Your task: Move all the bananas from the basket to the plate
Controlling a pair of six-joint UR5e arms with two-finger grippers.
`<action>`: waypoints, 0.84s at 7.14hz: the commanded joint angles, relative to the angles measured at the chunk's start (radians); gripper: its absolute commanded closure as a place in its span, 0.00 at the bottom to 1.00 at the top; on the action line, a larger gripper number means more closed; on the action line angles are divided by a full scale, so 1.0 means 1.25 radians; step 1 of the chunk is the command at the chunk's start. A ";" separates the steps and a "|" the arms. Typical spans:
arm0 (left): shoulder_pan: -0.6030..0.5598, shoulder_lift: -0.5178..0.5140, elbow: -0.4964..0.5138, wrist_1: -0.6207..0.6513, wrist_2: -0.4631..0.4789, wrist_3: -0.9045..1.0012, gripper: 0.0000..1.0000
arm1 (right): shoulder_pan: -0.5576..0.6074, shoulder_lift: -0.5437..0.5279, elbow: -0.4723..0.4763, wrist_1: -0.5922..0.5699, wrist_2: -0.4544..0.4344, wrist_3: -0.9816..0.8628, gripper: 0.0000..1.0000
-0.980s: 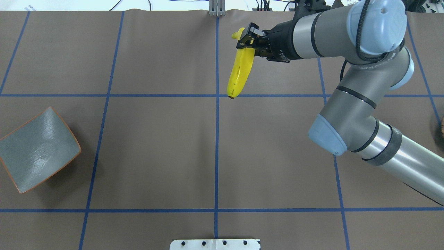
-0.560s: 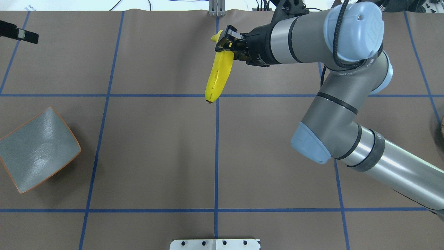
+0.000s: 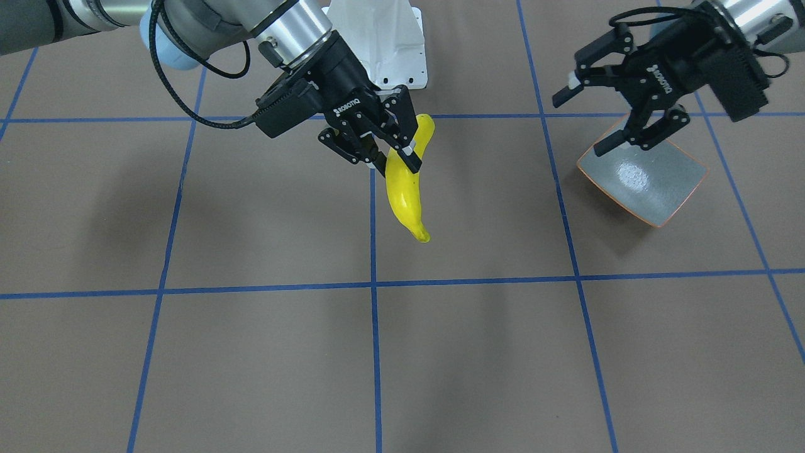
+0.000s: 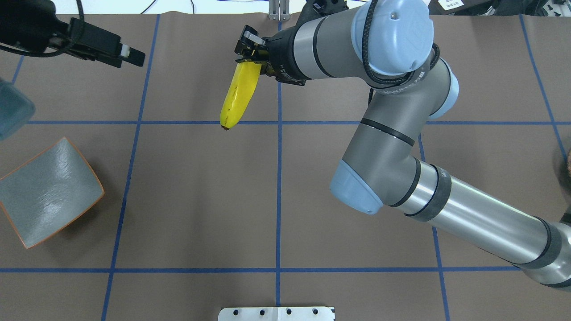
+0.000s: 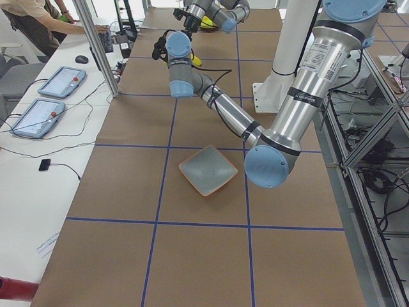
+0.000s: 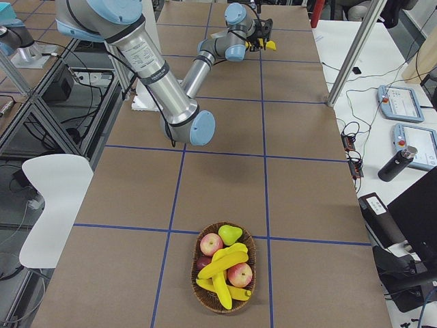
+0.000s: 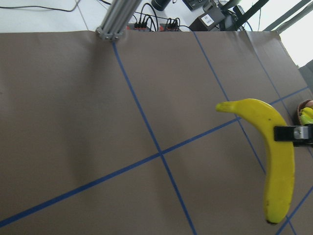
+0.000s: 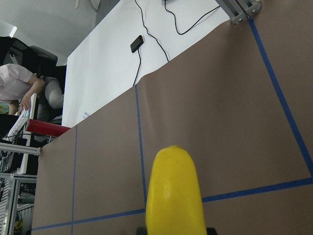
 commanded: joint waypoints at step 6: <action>0.152 -0.020 -0.015 0.000 0.050 -0.017 0.00 | -0.028 0.034 -0.005 0.002 -0.009 -0.006 1.00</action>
